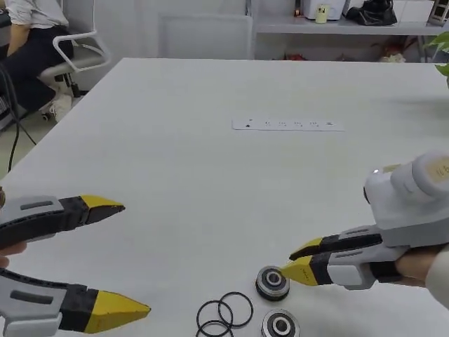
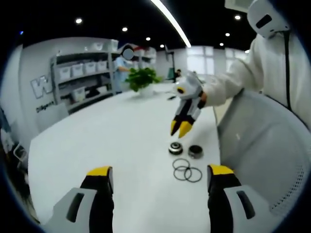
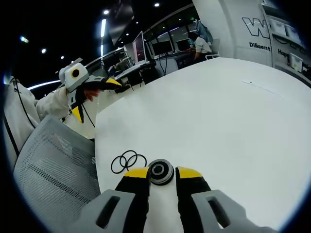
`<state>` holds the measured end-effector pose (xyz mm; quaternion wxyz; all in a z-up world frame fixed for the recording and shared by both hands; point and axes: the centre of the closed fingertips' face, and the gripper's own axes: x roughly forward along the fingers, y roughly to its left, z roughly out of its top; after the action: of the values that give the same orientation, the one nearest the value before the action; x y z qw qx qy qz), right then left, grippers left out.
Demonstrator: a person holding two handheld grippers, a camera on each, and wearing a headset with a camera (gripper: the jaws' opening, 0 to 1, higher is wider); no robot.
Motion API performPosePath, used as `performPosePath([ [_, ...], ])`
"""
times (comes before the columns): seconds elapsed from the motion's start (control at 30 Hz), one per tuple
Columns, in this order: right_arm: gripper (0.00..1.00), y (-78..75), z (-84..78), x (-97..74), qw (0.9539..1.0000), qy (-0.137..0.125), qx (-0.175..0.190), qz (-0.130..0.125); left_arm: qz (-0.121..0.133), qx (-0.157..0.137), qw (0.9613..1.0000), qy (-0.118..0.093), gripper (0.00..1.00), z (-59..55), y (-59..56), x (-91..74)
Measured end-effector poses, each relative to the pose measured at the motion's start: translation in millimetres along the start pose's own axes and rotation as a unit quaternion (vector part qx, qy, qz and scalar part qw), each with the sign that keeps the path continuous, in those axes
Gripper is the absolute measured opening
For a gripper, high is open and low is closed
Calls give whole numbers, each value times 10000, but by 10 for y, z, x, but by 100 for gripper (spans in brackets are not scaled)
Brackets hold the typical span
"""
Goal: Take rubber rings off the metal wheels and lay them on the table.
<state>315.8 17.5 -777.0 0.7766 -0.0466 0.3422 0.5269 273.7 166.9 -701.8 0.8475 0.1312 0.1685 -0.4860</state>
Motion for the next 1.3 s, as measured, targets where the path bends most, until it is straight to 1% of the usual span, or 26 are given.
performPosePath([
  [0.2,20,-40,-52,-13,10000,31,-76,-9,-136,266,9995,27,78,108,11,107],
  [0.4,23,-64,-123,-8,9999,75,-73,11,-201,390,9990,-14,77,214,45,226],
  [0.6,26,-44,-168,31,9997,128,-187,66,-273,506,9983,-94,74,335,82,391],
  [0.73,26,-15,-193,47,9996,153,-221,118,-353,612,9974,-107,72,391,83,500],
  [0.83,26,-8,-202,54,9995,152,-241,120,-486,674,9964,-173,68,456,52,590],
  [0.9,26,-4,-202,57,9995,139,-240,131,-552,680,9960,-198,67,488,38,652],
  [1.07,25,-4,-205,65,9995,124,-244,134,-670,738,9948,-197,64,506,1,788],
  [1.2,25,-12,-223,75,9994,141,-277,130,-864,725,9934,-187,61,481,-93,928],
  [1.3,24,-12,-235,89,9994,141,-269,135,-925,719,9929,-189,59,469,-132,1035],
])
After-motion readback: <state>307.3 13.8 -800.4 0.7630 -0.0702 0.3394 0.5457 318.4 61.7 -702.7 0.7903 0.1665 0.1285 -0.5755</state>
